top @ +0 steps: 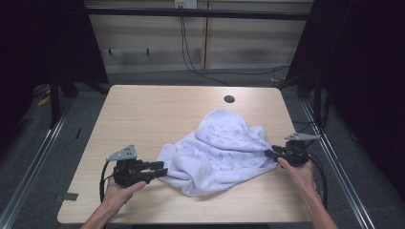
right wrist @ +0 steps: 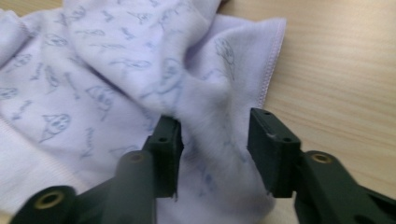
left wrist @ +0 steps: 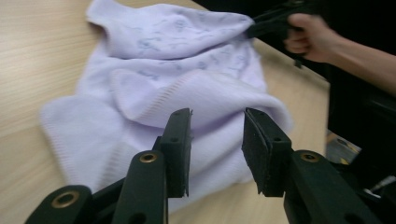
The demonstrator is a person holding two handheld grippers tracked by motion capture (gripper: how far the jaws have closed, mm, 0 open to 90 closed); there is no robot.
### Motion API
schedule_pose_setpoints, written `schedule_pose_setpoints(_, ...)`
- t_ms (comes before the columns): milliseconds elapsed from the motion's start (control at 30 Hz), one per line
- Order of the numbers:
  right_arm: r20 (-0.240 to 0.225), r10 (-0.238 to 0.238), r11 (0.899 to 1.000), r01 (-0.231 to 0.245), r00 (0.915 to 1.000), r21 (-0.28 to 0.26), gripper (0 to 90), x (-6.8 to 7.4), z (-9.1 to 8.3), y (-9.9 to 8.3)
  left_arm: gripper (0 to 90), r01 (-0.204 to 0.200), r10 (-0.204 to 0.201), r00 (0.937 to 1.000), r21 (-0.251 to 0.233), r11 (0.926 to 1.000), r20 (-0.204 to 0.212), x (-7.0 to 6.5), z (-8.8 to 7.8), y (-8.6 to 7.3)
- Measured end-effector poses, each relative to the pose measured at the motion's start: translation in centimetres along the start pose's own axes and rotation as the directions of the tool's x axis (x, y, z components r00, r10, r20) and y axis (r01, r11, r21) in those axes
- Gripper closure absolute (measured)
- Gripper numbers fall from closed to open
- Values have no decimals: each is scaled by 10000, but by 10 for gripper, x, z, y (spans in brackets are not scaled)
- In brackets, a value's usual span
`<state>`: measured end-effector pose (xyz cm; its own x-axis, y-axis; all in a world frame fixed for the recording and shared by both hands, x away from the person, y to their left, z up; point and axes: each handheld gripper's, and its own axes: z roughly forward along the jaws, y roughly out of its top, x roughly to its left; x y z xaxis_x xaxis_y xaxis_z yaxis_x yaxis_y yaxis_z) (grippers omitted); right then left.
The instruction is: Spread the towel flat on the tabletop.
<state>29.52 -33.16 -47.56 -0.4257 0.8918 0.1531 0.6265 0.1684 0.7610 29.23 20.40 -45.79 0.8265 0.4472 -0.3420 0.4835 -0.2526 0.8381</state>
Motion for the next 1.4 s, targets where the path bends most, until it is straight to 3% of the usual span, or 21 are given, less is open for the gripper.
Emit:
schedule_pose_setpoints(200, -211, -293, 9954, 273, 9993, -923, 466, 27, -38, -5, 628, 273, -244, 9976, 441, 9987, -653, 29, 15, -3)
schedule_pose_setpoints(300, -563, -573, 9947, 521, 9968, -888, 476, 42, -37, -7, 646, 172, -100, 9972, 965, 9952, -741, 32, 26, -6)
schedule_pose_setpoints(400, -1484, -1168, 9919, 1076, 9820, -681, 504, 75, -24, -5, 747, 126, -65, 9995, 1926, 9812, -323, 31, 38, -13)
schedule_pose_setpoints(467, -1662, -1383, 9894, 1285, 9763, -683, 509, 83, -20, -4, 768, 76, 16, 9990, 2069, 9783, -440, 30, 39, -15)
schedule_pose_setpoints(567, -2469, -1889, 9817, 1767, 9505, -709, 516, 118, -3, 5, 831, -145, 281, 9983, 2496, 9682, -509, 27, 40, -21)
schedule_pose_setpoints(600, -2469, -1889, 9817, 1767, 9505, -709, 516, 118, -3, 5, 831, -117, 264, 9981, 2512, 9679, -553, 25, 39, -23)
schedule_pose_setpoints(633, -2976, -2079, 9781, 1963, 9318, -689, 516, 136, 8, 12, 839, -124, 235, 9990, 2638, 9645, -392, 20, 37, -24)
schedule_pose_setpoints(733, -3678, -2390, 9709, 2268, 8987, -766, 513, 164, 27, 24, 839, 133, -89, 9998, 2732, 9619, -172, 16, 36, -27)
schedule_pose_setpoints(767, -3678, -2390, 9709, 2268, 8987, -766, 513, 164, 27, 24, 839, 140, -144, 9999, 2813, 9595, -6, 13, 36, -28)
schedule_pose_setpoints(867, -4269, -2646, 9635, 2555, 8647, -796, 493, 190, 46, 37, 825, -160, 108, 9998, 3000, 9538, 192, 2, 36, -30)
schedule_pose_setpoints(900, -4632, -2774, 9588, 2734, 8417, -775, 474, 206, 57, 43, 801, -357, 282, 9992, 3065, 9512, 290, -4, 36, -31)
schedule_pose_setpoints(933, -4807, -2847, 9553, 2870, 8294, -706, 464, 213, 63, 45, 781, -419, 349, 9990, 3015, 9525, 286, -6, 36, -30)
schedule_pose_setpoints(1000, -4812, -2963, 9507, 3030, 8250, -660, 451, 219, 68, 46, 759, -458, 387, 9988, 2900, 9559, 303, -5, 35, -29)
schedule_pose_setpoints(1033, -4963, -2921, 9507, 3049, 8176, -573, 433, 228, 77, 46, 732, -424, 369, 9990, 2571, 9654, 263, -2, 31, -27)
schedule_pose_setpoints(1100, -5076, -2810, 9520, 3036, 8145, -398, 429, 231, 82, 45, 732, -371, 361, 9993, 2331, 9717, 88, 0, 28, -26)
schedule_pose_setpoints(1133, -4925, -2979, 9434, 3310, 8177, -210, 599, 234, 85, 40, 724, -205, 202, 9998, 2109, 9773, 33, 4, 26, -25)
schedule_pose_setpoints(1167, -4925, -2979, 9434, 3310, 8177, -210, 599, 234, 85, 40, 724, -157, 164, 9999, 1971, 9803, -23, 8, 25, -24)
schedule_pose_setpoints(1200, -4689, -3077, 9398, 3414, 8279, -139, 681, 233, 84, 38, 719, -125, 148, 9998, 1932, 9811, -103, 11, 24, -24)
schedule_pose_setpoints(1267, -4517, -2902, 9481, 3176, 8437, -158, 816, 224, 76, 37, 705, -147, 198, 9995, 1910, 9815, -245, 15, 24, -23)
schedule_pose_setpoints(1367, -3997, -2736, 9594, 2781, 8749, -480, 849, 200, 52, 38, 691, -139, 201, 9994, 1997, 9798, -295, 16, 26, -23)
schedule_pose_setpoints(1400, -3582, -2526, 9670, 2468, 8988, -628, 849, 180, 35, 35, 678, -175, 248, 9992, 2167, 9761, -310, 14, 29, -24)
